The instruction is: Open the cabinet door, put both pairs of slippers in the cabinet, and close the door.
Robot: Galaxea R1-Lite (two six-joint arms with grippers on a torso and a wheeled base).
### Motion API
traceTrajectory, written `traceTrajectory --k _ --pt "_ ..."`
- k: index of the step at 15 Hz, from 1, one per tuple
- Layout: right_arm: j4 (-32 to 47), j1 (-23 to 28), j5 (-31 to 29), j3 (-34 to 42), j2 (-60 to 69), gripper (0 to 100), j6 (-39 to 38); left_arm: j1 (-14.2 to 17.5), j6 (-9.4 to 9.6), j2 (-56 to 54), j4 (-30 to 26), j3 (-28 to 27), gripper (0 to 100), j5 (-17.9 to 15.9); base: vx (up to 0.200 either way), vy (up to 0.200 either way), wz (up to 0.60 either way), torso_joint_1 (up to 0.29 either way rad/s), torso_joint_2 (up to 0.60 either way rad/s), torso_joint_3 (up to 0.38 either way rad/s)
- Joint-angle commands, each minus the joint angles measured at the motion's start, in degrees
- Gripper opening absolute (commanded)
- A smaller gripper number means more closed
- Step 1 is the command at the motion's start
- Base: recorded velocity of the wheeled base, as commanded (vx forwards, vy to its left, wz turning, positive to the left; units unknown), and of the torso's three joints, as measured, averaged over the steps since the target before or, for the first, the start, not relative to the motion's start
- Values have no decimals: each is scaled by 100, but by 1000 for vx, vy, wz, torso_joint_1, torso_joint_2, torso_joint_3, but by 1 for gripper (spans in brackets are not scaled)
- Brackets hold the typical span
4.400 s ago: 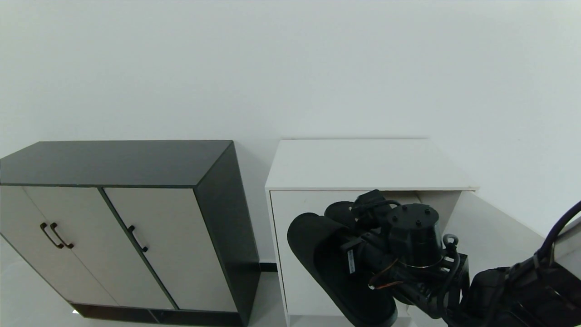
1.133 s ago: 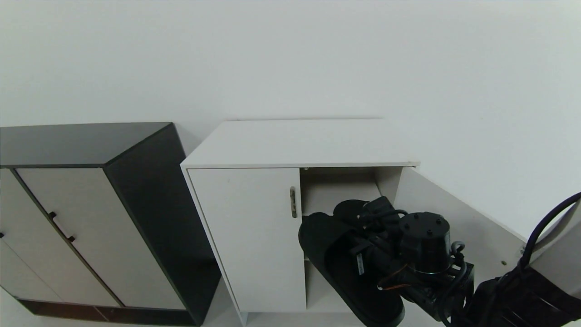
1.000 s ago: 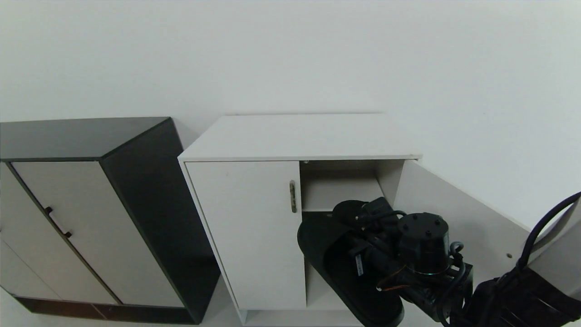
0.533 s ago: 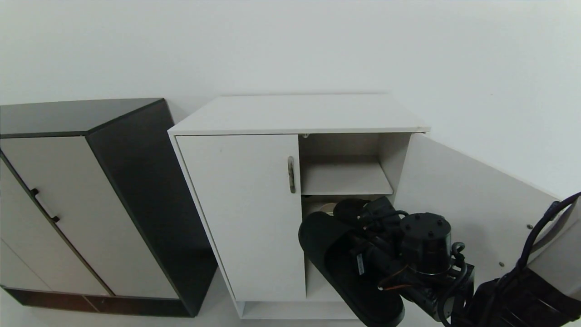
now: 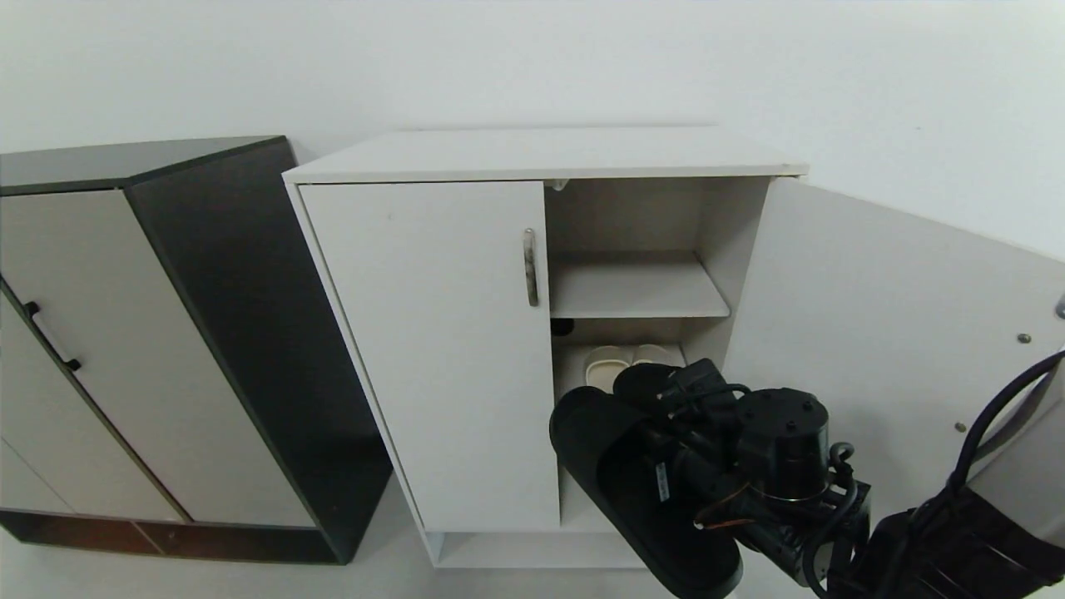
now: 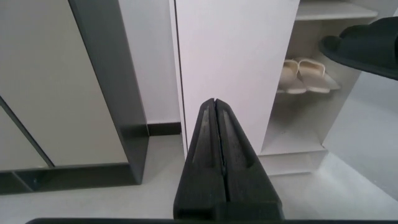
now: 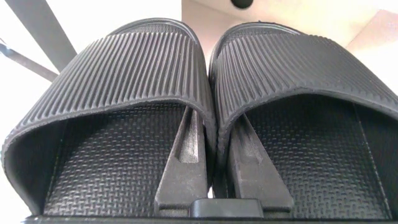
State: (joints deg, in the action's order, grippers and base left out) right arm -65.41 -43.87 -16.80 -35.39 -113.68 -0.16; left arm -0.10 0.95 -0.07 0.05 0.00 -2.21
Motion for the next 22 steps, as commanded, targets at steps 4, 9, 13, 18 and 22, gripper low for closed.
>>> traceTrajectory --k 4,9,13,18,22 --pt "-270 151 19 58 -181 0 -11 1 2 7 4 0 0 1 0 0 0 -34 345 301" --pt "-481 274 71 32 -506 0 42 1 2 7 4 0 0 1 0 0 0 0 136 137" --pt "222 37 -1177 -733 -796 0 236 1 28 7 4 0 0 1 0 0 0 0 0 0" --pt "3351 -473 -2688 -2868 -401 0 -1461 1 19 7 4 0 0 1 0 0 0 0 0 0" --pt "3922 -605 -3180 -3396 118 0 -1179 1 19 7 -5 0 0 1 0 0 0 0 0 0"
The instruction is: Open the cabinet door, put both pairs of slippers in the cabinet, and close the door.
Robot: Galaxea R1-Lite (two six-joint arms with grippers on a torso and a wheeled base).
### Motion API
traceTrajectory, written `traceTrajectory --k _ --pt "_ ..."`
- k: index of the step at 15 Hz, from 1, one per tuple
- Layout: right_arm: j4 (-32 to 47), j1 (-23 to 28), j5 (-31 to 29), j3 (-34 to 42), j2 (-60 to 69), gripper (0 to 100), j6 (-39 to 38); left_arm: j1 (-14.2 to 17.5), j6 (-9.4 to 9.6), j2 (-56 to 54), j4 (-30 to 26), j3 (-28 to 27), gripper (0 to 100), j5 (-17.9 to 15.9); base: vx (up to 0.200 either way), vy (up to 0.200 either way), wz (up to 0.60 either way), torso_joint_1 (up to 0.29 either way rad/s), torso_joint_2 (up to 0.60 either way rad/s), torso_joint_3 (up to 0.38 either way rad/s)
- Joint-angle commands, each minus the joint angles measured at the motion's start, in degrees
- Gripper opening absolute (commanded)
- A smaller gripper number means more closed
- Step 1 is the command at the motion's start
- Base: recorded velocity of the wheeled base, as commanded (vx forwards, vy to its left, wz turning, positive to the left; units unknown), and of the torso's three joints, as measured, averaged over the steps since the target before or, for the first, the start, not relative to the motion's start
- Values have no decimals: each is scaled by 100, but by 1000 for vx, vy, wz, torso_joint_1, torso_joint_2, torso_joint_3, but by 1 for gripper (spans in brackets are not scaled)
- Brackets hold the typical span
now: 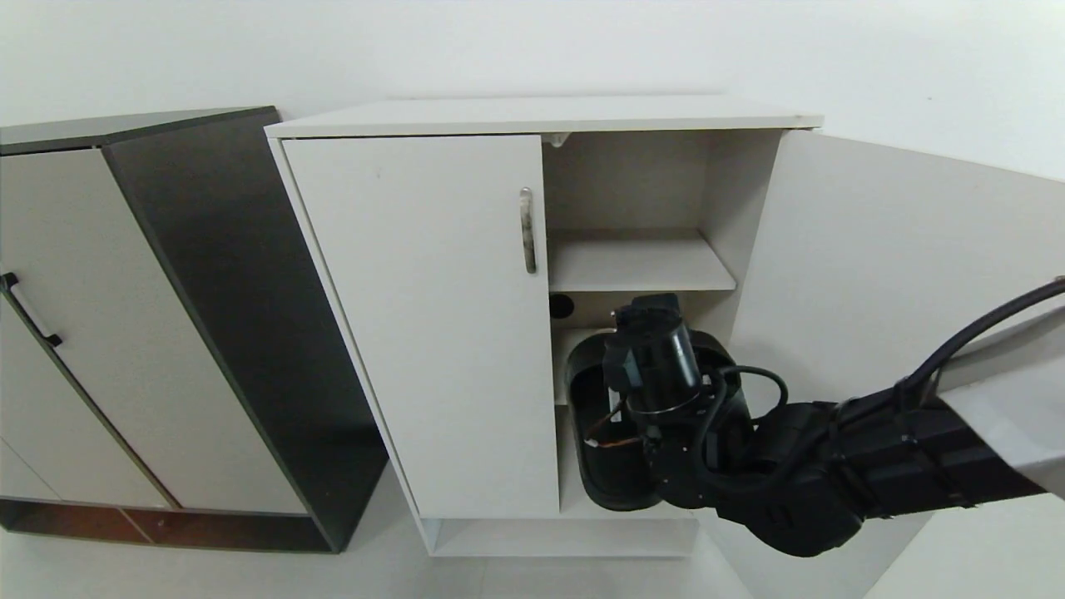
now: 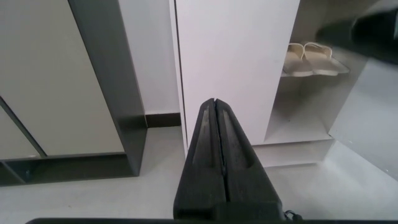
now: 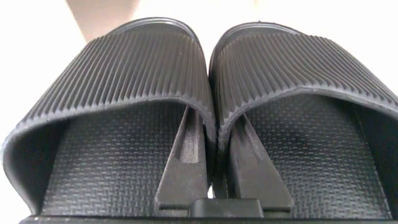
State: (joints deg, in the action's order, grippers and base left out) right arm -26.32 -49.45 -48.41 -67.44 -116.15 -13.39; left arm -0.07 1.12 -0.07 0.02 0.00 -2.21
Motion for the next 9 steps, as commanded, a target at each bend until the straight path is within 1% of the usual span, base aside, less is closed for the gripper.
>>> traceTrajectory --k 1,3,9 --pt "-22 -48 -19 -296 488 0 301 -1 2 7 6 0 0 1 0 0 0 0 0 0" --pt "-14 -48 -19 -446 603 0 389 -1 2 7 6 0 0 1 0 0 0 0 0 0" --pt "-31 58 -28 -384 550 0 363 -1 -7 7 6 0 0 1 0 0 0 0 0 0"
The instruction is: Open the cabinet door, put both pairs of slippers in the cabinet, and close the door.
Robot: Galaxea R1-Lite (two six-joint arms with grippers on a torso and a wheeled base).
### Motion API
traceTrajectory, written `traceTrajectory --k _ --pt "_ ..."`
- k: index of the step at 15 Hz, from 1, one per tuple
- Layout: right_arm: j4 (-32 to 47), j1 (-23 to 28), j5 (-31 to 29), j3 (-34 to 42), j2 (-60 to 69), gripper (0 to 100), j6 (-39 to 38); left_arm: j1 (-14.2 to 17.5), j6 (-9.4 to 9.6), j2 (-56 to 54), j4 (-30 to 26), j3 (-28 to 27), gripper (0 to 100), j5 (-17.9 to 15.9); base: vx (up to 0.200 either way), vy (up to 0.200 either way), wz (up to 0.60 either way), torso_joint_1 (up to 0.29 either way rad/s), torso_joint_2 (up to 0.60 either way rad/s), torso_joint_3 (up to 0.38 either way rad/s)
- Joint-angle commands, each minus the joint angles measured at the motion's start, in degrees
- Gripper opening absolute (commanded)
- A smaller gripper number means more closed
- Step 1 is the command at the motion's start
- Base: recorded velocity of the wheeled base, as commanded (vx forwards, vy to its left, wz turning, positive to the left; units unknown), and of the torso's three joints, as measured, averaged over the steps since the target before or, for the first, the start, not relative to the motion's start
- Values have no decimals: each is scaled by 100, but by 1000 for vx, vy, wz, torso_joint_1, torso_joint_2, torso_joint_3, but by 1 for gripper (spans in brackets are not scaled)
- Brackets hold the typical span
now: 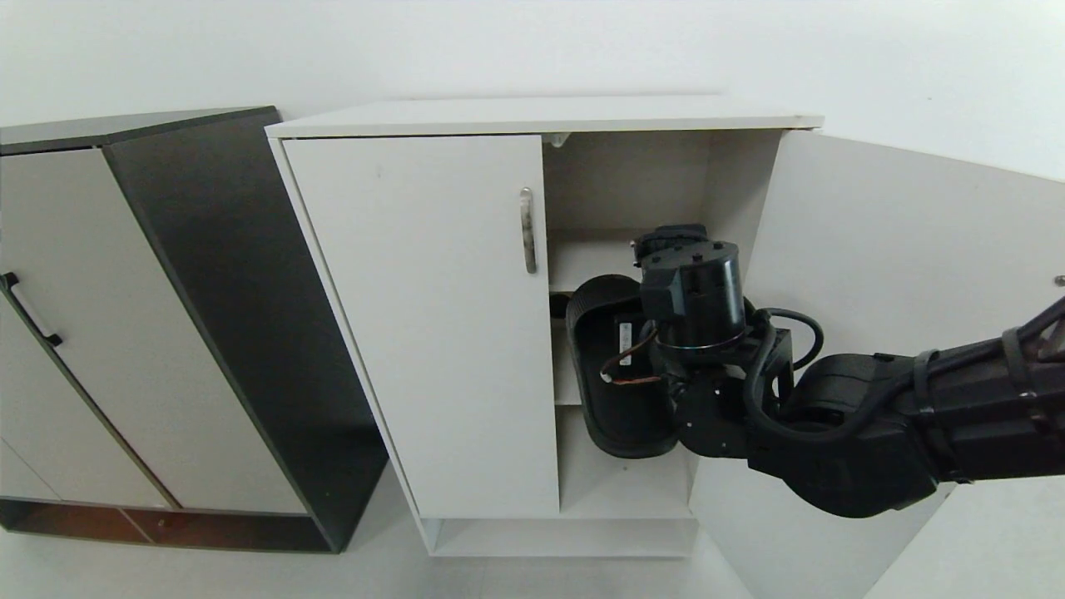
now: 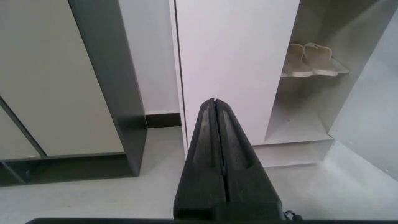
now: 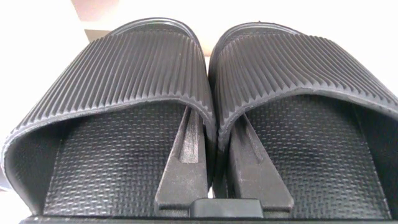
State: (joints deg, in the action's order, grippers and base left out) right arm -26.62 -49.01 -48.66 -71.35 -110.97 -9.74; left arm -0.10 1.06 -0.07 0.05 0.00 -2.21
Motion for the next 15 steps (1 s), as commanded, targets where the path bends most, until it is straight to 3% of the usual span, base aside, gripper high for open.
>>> traceTrajectory --k 1,2,13,15 --pt "-1 58 6 -2 32 0 -2 1 -1 7 -5 0 0 1 0 0 0 0 0 0" --pt "-9 102 6 -2 23 0 7 1 -1 7 4 0 0 1 0 0 0 0 0 0" --pt "-423 251 68 -46 -241 0 51 1 17 7 4 0 0 1 200 0 0 0 2 3" --pt "-554 251 375 -63 -250 0 16 1 26 7 4 0 0 -8 0 0 0 0 0 0"
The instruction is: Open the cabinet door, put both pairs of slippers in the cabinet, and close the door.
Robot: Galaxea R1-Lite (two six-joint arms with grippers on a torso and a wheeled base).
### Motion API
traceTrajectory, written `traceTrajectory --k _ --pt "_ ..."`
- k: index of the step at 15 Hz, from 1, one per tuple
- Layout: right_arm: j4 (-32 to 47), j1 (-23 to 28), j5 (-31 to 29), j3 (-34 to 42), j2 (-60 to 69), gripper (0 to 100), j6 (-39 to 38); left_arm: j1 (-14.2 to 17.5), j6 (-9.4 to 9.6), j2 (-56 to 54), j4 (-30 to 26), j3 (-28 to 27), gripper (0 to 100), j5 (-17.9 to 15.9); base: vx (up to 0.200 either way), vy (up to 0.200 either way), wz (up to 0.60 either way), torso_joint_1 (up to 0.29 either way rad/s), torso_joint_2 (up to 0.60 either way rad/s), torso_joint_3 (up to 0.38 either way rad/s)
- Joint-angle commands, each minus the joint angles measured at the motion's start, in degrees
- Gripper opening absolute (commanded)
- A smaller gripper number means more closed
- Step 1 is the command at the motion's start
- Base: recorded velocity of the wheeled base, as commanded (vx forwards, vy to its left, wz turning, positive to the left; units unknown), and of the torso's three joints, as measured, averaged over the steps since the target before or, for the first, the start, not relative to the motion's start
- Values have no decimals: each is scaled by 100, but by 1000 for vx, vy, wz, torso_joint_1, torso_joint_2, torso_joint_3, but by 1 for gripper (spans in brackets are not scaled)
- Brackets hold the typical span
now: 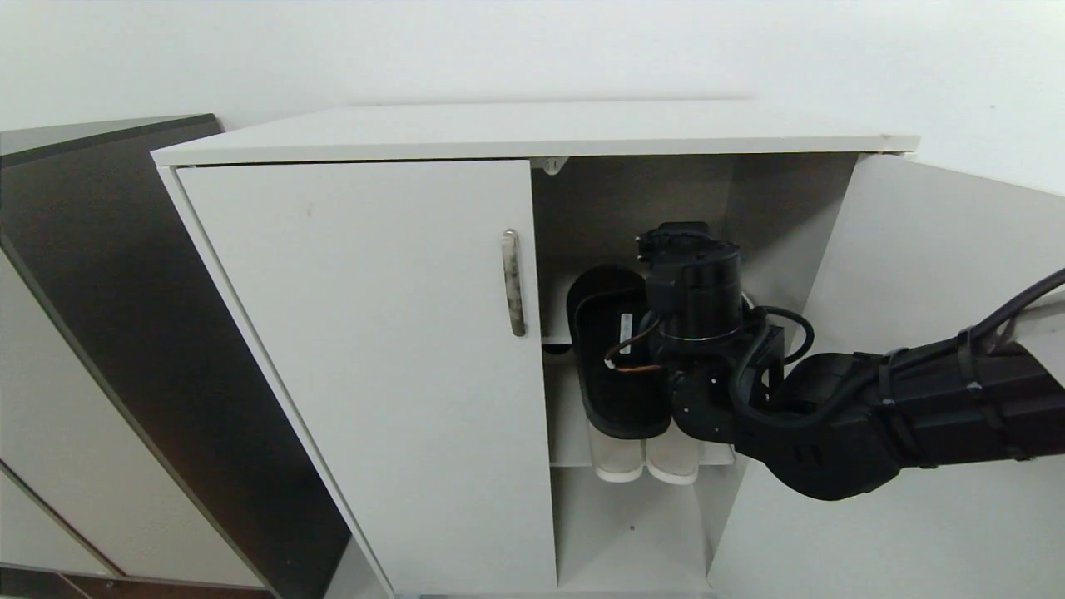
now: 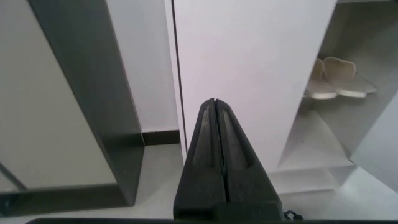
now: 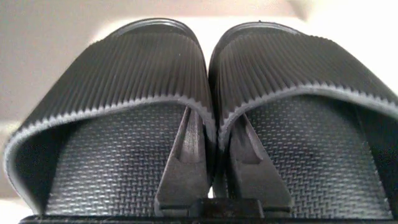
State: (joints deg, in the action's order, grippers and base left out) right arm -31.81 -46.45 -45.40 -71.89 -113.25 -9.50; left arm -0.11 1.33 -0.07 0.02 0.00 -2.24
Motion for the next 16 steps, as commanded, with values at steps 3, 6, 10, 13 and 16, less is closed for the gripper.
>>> traceTrajectory --k 3,6,10,13,16 --pt "-19 66 295 -194 -162 0 27 2 -10 7 -2 0 0 5 0 0 0 0 0 0" --pt "87 338 330 -774 -575 0 80 2 -27 7 6 0 0 5 0 0 0 0 0 0" --pt "377 496 462 -1504 -953 0 211 2 -36 7 6 0 0 13 0 0 0 0 0 0" --pt "1054 566 470 -2312 -1208 0 185 2 -36 7 6 0 0 13 0 0 0 0 0 0" --pt "1423 698 470 -2927 -1419 0 185 2 -45 7 6 0 0 119 0 0 0 0 0 0"
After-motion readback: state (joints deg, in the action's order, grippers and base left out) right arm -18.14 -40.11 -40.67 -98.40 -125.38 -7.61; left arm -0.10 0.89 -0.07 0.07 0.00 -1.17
